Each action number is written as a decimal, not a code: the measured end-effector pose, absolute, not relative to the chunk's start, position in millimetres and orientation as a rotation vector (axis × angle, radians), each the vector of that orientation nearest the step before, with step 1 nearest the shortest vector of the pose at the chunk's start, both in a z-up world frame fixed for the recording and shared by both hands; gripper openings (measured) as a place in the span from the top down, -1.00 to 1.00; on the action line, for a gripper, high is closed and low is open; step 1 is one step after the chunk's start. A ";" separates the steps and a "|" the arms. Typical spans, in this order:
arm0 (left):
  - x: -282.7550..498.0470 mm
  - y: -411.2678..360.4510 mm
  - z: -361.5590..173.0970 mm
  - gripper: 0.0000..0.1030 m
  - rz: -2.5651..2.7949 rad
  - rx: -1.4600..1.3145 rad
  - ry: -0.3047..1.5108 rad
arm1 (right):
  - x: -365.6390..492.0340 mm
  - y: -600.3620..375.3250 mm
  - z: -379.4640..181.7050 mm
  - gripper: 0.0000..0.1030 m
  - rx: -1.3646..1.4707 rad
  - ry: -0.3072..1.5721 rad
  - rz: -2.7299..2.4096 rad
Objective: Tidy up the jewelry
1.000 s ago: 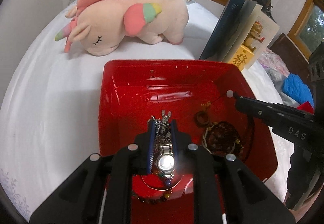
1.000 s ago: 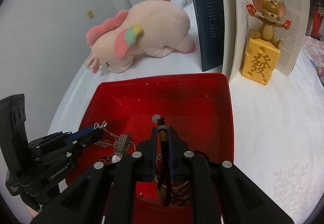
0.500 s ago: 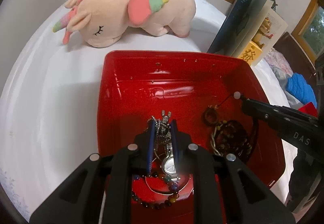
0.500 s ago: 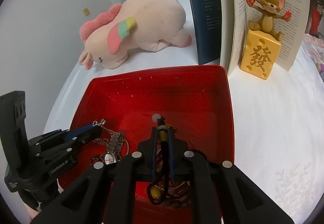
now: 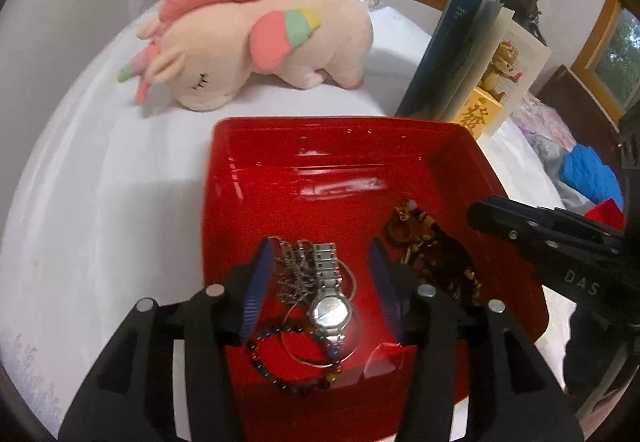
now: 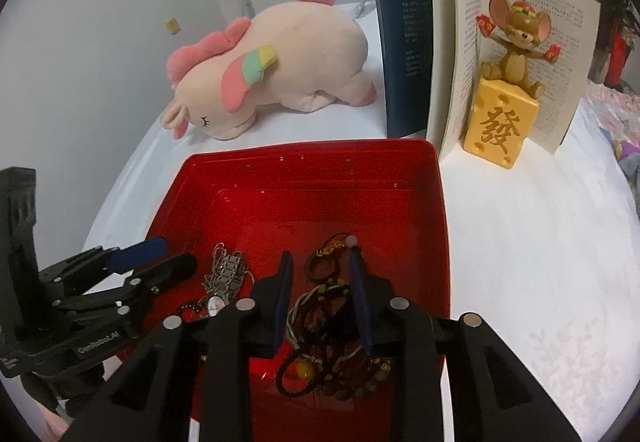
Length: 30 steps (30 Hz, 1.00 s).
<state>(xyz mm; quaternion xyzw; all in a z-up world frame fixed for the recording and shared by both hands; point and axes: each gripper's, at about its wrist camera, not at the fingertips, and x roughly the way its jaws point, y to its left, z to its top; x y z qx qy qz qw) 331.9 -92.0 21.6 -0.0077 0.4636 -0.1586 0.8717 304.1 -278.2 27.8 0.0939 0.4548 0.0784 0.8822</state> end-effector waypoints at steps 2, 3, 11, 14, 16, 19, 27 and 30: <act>327.0 -90.1 24.4 -0.18 -0.324 -0.014 0.955 | 297.4 -278.5 30.7 0.42 0.192 0.940 0.161; 322.9 -88.3 26.4 -0.21 -0.319 -0.016 0.948 | 294.9 -278.1 31.9 0.42 0.187 0.937 0.159; 290.4 -72.9 41.3 -0.52 -0.216 0.022 0.861 | 266.6 -275.5 38.1 0.18 0.145 0.914 0.112; 276.1 -67.9 47.3 -0.67 -0.196 0.025 0.834 | 257.3 -274.5 39.2 0.00 0.139 0.913 0.100; 267.9 -64.5 50.9 -0.73 -0.183 0.027 0.819 | 250.3 -273.7 40.6 -0.23 0.134 0.913 0.092; 255.8 -60.0 55.1 -0.76 -0.163 0.031 0.803 | 238.3 -273.4 44.5 -0.54 0.130 0.904 0.067; 235.9 -57.4 58.3 -0.83 -0.155 0.040 0.817 | 218.4 -273.9 50.3 -0.89 0.137 0.945 0.040; 233.7 -56.2 57.5 -0.85 -0.145 0.048 0.838 | 214.1 -270.1 49.9 -0.93 0.126 0.966 0.039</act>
